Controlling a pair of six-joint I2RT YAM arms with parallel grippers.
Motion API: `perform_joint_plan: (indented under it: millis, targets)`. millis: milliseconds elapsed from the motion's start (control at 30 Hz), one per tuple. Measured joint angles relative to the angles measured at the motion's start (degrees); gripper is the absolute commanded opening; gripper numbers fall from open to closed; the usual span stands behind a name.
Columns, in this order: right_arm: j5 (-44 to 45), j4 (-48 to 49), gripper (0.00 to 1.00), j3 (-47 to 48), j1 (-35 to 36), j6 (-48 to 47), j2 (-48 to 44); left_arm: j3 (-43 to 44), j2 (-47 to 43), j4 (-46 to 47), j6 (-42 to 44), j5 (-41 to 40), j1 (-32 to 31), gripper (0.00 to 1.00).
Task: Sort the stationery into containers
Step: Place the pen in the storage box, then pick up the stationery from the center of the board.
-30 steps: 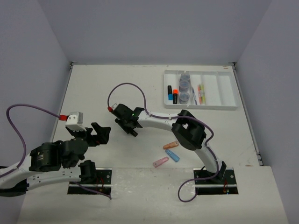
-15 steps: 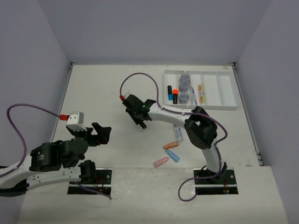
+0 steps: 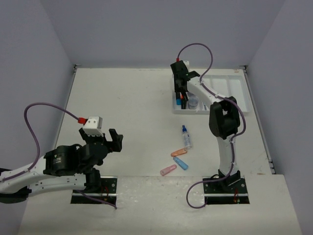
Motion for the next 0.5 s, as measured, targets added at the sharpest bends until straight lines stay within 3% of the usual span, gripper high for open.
perform_joint_plan:
  millis: [100, 233, 300, 367, 500]
  targets:
    - [-0.5, -1.1, 0.70, 0.4, 0.5, -0.3, 1.4, 0.0, -1.0, 0.0, 0.1, 0.0, 0.0, 1.00]
    - [-1.0, -1.9, 0.73, 0.4, 0.7, -0.4, 0.9, 0.0, -2.6, 0.1, 0.1, 0.1, 0.0, 1.00]
    - [-1.7, -2.0, 0.79, -0.9, 0.7, -0.1, -0.8, 0.0, -2.9, 0.1, 0.1, 0.1, 0.0, 1.00]
    - [-2.5, -1.7, 0.99, -6.0, 0.9, 0.4, -5.5, 0.0, -2.9, 0.1, 0.1, 0.1, 0.0, 1.00]
    - [-7.0, -1.1, 0.99, -23.9, 1.5, 1.7, -22.2, 0.0, -2.9, 0.1, 0.1, 0.1, 0.0, 1.00]
